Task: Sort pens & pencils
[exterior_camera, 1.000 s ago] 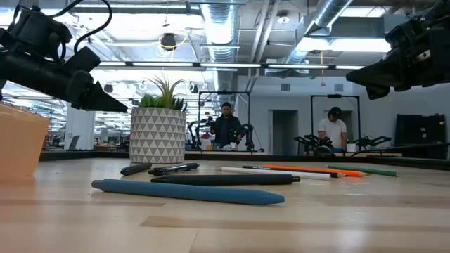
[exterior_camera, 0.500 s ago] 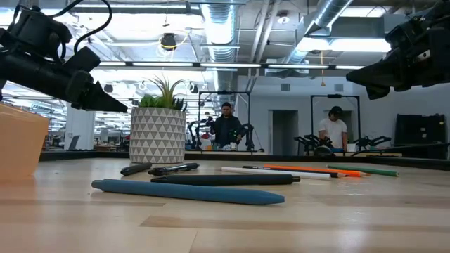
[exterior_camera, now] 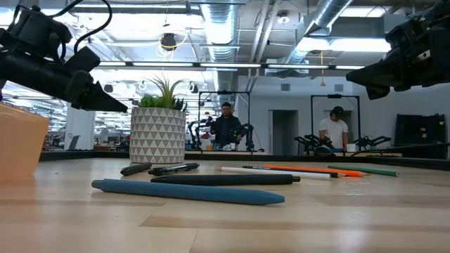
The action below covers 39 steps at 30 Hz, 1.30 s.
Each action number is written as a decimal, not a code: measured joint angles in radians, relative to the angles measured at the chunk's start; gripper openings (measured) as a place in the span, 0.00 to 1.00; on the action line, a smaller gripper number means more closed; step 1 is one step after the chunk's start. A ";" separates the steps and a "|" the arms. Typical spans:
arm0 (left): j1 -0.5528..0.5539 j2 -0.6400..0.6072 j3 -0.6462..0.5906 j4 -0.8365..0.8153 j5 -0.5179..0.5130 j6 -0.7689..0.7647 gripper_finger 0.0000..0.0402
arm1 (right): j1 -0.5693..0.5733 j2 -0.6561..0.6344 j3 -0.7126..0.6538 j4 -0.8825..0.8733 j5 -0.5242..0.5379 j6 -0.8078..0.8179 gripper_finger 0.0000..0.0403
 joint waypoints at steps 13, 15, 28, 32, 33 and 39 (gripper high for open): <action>0.000 0.000 0.000 0.001 0.000 -0.002 0.00 | -0.006 0.000 0.000 0.001 0.000 0.000 0.15; 0.000 0.000 0.000 0.001 0.000 -0.020 0.00 | -0.007 0.000 0.000 0.001 0.000 0.000 0.15; 0.000 0.000 0.000 0.053 -0.005 -0.127 0.00 | -0.006 0.000 0.000 0.016 0.001 -0.027 0.15; 0.000 0.000 0.000 0.052 -0.005 -0.128 0.00 | -0.006 0.000 0.000 0.024 0.001 -0.027 0.15; 0.000 0.000 0.000 0.052 -0.004 -0.128 0.00 | -0.006 0.000 0.000 0.024 0.001 -0.027 0.15; 0.000 0.000 0.000 0.052 -0.001 -0.128 0.00 | -0.006 0.000 0.000 0.024 0.000 -0.026 0.15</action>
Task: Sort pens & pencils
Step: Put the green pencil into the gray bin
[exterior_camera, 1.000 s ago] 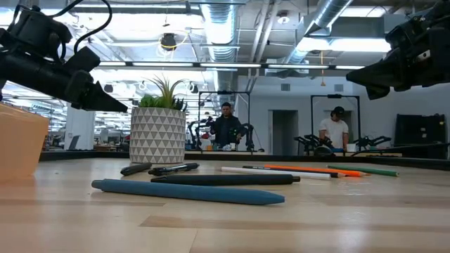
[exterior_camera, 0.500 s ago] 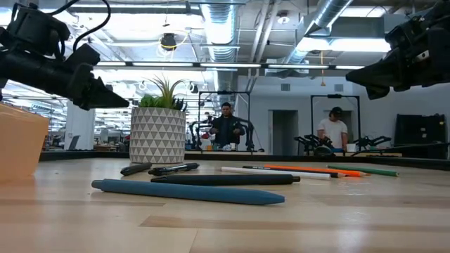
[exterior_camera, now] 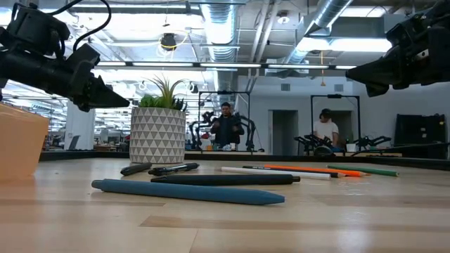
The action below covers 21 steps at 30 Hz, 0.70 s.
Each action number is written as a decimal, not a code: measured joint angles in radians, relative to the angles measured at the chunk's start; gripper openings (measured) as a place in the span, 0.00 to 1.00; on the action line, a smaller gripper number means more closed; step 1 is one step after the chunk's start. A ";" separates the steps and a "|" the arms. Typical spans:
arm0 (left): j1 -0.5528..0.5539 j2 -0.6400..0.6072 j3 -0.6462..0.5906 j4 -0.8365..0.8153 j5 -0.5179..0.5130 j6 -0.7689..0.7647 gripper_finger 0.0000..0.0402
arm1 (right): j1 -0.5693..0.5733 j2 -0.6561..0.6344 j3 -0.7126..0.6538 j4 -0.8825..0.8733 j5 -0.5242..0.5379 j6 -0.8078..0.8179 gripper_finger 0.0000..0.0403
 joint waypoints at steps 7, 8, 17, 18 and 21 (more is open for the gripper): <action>0.000 0.000 0.000 0.001 0.001 -0.003 0.00 | 0.000 0.000 0.000 0.006 0.000 -0.026 0.15; 0.000 0.000 0.000 0.001 0.002 -0.018 0.00 | 0.000 0.000 0.000 0.006 0.000 -0.027 0.15; 0.000 0.000 0.010 0.018 0.011 -0.131 0.00 | 0.000 0.000 0.000 0.107 0.234 0.010 0.15; 0.000 0.001 0.019 0.022 0.013 -0.134 0.00 | 0.000 0.000 0.000 0.118 0.283 0.022 0.15; 0.000 0.000 0.043 0.083 0.013 -0.145 0.00 | 0.000 0.001 0.006 0.112 0.367 0.058 0.15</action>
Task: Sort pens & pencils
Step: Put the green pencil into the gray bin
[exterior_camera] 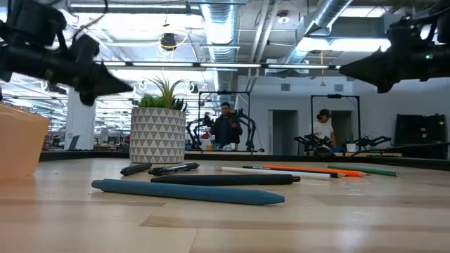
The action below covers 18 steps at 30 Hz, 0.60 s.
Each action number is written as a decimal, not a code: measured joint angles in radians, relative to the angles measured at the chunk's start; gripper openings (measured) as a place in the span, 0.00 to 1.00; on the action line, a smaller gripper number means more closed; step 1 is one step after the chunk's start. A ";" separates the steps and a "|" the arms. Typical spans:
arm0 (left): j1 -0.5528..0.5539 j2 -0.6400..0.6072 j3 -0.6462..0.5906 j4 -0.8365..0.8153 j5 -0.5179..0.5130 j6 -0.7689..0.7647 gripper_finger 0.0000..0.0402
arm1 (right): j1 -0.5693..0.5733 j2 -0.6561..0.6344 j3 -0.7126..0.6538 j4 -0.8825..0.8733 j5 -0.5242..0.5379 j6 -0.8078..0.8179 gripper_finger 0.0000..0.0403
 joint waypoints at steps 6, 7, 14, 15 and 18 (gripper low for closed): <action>0.000 0.000 0.046 0.025 0.006 -0.002 0.00 | 0.000 0.040 0.007 0.026 0.012 0.110 0.15; 0.000 0.000 0.050 0.029 0.018 -0.002 0.00 | 0.000 0.054 0.007 0.039 0.013 0.121 0.15; 0.000 0.020 0.055 0.052 -0.035 -0.052 0.04 | 0.000 0.202 0.009 0.234 0.100 0.116 0.15; 0.000 0.028 0.055 0.067 -0.068 -0.058 0.05 | 0.000 0.226 0.010 0.263 0.117 0.110 0.15; 0.000 0.071 0.056 0.163 -0.130 -0.059 0.06 | 0.000 0.313 0.051 0.286 0.190 0.101 0.15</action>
